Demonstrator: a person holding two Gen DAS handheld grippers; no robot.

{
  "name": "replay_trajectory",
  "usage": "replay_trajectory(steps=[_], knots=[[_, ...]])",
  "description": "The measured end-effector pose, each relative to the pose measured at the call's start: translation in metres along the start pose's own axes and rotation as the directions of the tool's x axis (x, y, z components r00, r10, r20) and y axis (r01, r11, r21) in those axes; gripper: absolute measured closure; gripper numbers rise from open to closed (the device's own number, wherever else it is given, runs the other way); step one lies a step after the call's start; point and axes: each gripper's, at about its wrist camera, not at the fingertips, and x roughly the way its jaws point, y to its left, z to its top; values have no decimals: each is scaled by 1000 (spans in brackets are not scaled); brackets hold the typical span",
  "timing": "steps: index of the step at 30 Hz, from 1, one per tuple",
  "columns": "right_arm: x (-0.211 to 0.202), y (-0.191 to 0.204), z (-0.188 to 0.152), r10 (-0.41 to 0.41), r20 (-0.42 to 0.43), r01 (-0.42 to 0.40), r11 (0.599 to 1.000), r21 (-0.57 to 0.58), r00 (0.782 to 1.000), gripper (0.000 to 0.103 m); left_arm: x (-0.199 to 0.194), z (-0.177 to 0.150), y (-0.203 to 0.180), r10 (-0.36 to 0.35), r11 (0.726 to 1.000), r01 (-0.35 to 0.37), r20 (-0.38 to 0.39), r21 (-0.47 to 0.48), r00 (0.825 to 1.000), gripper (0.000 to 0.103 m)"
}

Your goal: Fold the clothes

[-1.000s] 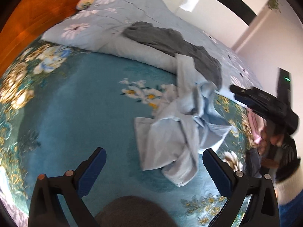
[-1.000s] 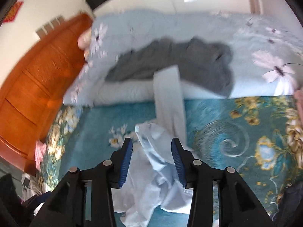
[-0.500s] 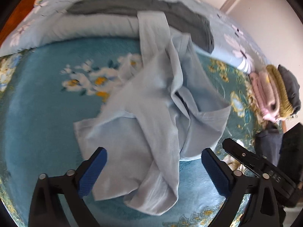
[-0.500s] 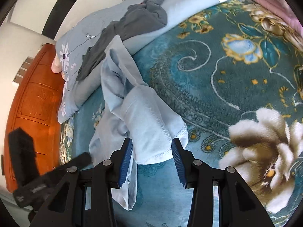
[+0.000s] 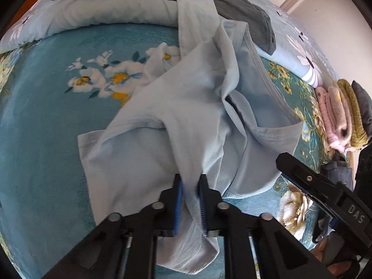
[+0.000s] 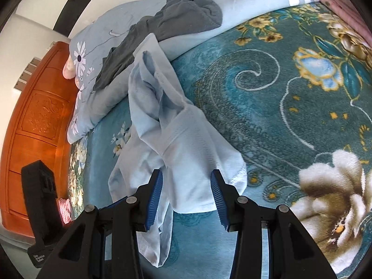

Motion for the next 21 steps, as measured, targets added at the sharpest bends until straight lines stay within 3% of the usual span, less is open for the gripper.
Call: replay_trajectory(steps=[4, 5, 6, 7, 8, 13, 16, 21], knots=[[7, 3, -1, -44, -24, 43, 999, -7, 999, 59, -25, 0, 16, 8, 999, -6, 56, -32, 998, 95], [8, 2, -2, -50, -30, 50, 999, -7, 998, 65, -33, 0, 21, 10, 999, -7, 76, -41, 997, 96], [10, 0, -2, -70, -34, 70, 998, -6, 997, 84, -43, 2, 29, 13, 999, -7, 103, -53, 995, 96], [9, -1, -1, -93, -28, 93, 996, -3, 995, 94, -55, 3, 38, 17, 998, -9, 132, -67, 991, 96], [8, -3, 0, -117, -22, 117, 993, 1, 993, 99, -68, 4, 48, 24, 996, -10, 162, -85, 986, 96], [-33, -2, 16, -151, 111, 150, 989, 15, 982, 102, -131, 10, 104, 50, 982, 5, 285, -190, 957, 96], [-63, 16, 30, -142, 174, 152, 987, -43, 975, 102, -159, 13, 125, 37, 973, 42, 336, -225, 941, 96], [-80, 38, 30, -73, 178, 92, 991, -97, 981, 102, -192, -4, 145, 51, 973, 45, 400, -228, 915, 96]])
